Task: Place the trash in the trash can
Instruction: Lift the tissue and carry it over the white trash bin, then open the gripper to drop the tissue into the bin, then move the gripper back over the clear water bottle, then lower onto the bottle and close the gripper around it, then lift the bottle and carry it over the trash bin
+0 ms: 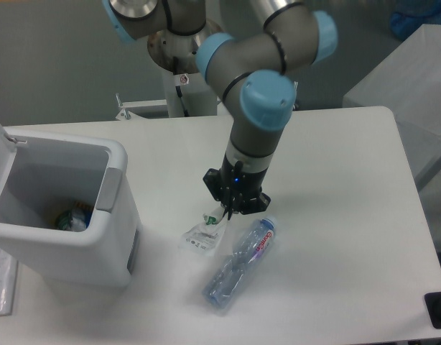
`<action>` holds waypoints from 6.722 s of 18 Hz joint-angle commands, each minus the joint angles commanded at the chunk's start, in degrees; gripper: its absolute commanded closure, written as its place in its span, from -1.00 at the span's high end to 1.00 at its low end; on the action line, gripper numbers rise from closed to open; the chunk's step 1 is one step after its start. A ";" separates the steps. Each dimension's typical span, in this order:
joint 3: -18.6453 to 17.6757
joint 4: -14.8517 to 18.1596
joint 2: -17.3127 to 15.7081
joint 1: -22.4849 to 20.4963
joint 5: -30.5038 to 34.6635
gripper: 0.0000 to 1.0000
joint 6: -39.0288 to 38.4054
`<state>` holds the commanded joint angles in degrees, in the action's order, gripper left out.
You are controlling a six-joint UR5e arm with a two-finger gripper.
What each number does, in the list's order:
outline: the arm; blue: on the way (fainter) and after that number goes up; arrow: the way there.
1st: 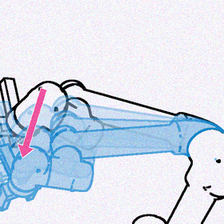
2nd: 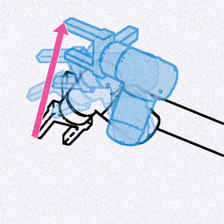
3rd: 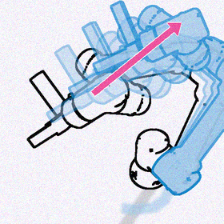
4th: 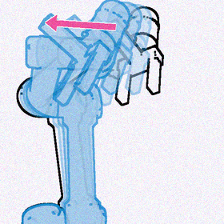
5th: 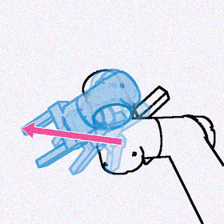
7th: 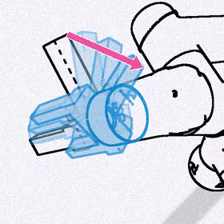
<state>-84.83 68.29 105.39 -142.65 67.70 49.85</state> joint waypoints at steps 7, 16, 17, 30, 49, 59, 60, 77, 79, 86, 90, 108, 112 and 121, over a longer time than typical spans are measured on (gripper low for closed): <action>0.54 -0.62 -9.13 0.88 -12.49 -1.00 -3.62; -0.42 -0.70 -11.96 10.89 -14.35 -1.00 -11.17; -0.69 -0.70 -12.04 11.94 -14.26 -1.00 -11.70; -4.91 -7.82 -12.05 13.19 -14.09 1.00 -12.23; 5.99 -8.70 13.52 1.23 4.62 1.00 -11.44; 8.44 -7.12 22.31 8.78 21.85 1.00 -3.97; 8.71 -7.12 22.58 9.31 22.64 1.00 -3.97; 10.65 -6.33 28.91 13.01 26.78 0.59 -4.76; 10.65 -5.80 28.74 13.01 26.78 0.34 -4.76; 10.82 -5.80 27.60 13.01 26.52 0.22 -4.76; 11.17 -6.06 25.05 11.96 25.91 0.19 -4.59; 17.24 -8.87 10.02 -1.32 -26.63 0.09 -11.96; 17.41 -10.28 7.38 -0.70 -36.12 0.09 -13.46; 16.71 -11.07 3.78 2.37 -54.51 0.09 -13.29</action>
<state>-68.11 57.22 109.16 -140.28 13.18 36.56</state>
